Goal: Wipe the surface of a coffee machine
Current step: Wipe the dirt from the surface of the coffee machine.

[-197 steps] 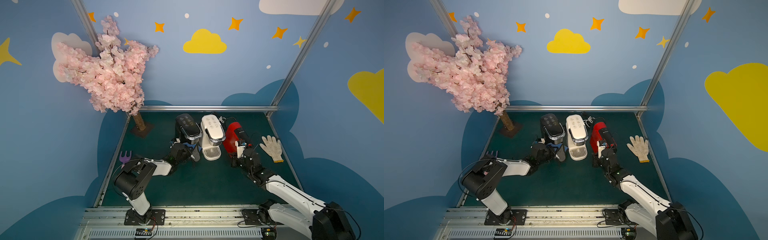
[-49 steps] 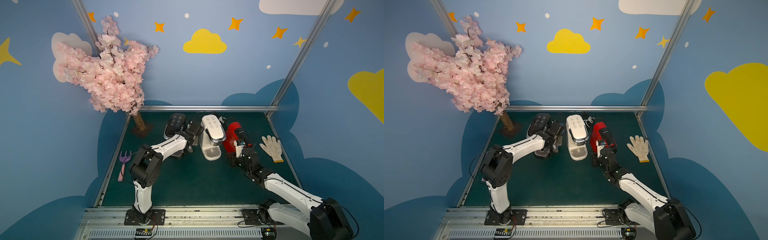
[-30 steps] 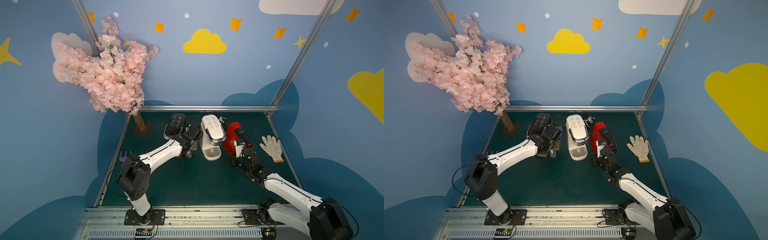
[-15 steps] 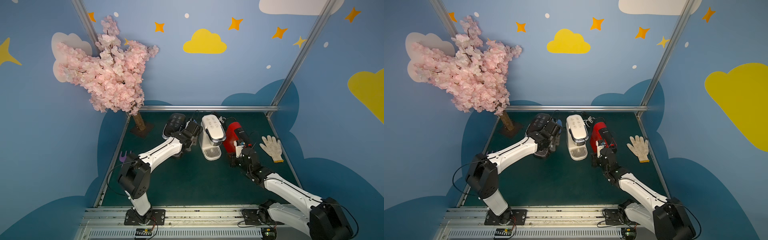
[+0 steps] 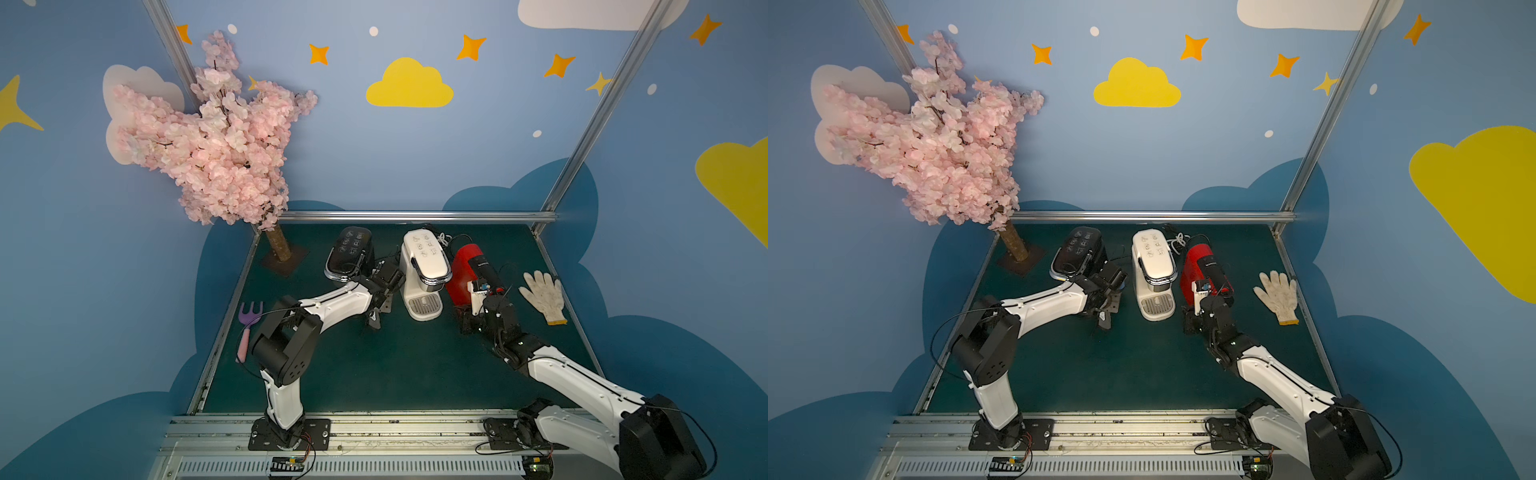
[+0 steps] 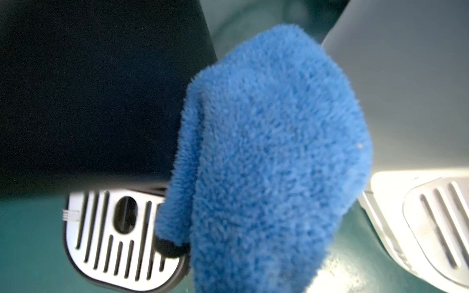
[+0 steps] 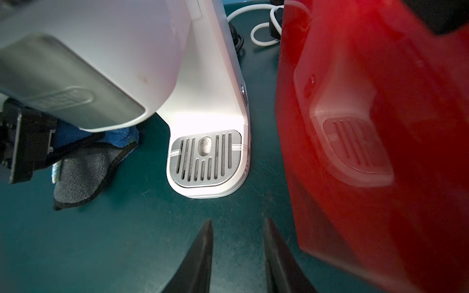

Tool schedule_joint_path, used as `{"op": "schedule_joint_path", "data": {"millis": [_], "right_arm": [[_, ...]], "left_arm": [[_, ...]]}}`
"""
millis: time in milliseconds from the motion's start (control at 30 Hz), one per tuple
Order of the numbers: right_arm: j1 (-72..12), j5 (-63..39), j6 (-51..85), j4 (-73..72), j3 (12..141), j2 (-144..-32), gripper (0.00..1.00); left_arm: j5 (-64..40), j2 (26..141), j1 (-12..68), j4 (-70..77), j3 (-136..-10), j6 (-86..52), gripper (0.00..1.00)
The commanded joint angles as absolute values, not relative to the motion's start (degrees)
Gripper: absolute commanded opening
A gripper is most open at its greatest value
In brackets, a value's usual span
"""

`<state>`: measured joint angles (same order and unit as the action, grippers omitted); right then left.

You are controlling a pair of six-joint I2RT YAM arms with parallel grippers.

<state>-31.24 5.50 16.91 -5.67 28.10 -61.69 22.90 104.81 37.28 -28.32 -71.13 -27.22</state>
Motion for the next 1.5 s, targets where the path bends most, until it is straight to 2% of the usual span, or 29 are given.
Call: {"op": "schedule_joint_path", "data": {"millis": [0,367,567,767,1067,1467], "right_arm": [[-31.6,5.4,17.3,-5.8,29.8,-61.8,0.34],[-31.6,5.5,17.2,-5.5,29.7,-61.3,0.34],[-31.6,5.8,17.1,-5.5,29.7,-61.1,0.34],[-31.6,5.8,17.1,-5.4,29.8,-61.3,0.34],[-31.6,6.2,17.1,-5.5,29.8,-61.3,0.34],[-31.6,5.8,17.3,-5.8,29.8,-62.1,0.34]], "left_arm": [[22.4,101.2,38.2,-31.6,-71.6,-28.5,0.03],[29.4,94.0,38.5,-32.3,-79.6,-21.0,0.03],[31.8,96.4,37.7,-28.9,-84.4,-16.7,0.03],[28.6,101.8,35.0,-27.7,-86.7,-17.0,0.03],[25.1,105.5,34.0,-26.8,-81.4,-20.5,0.03],[20.0,102.8,35.3,-29.5,-75.0,-24.6,0.03]]}}
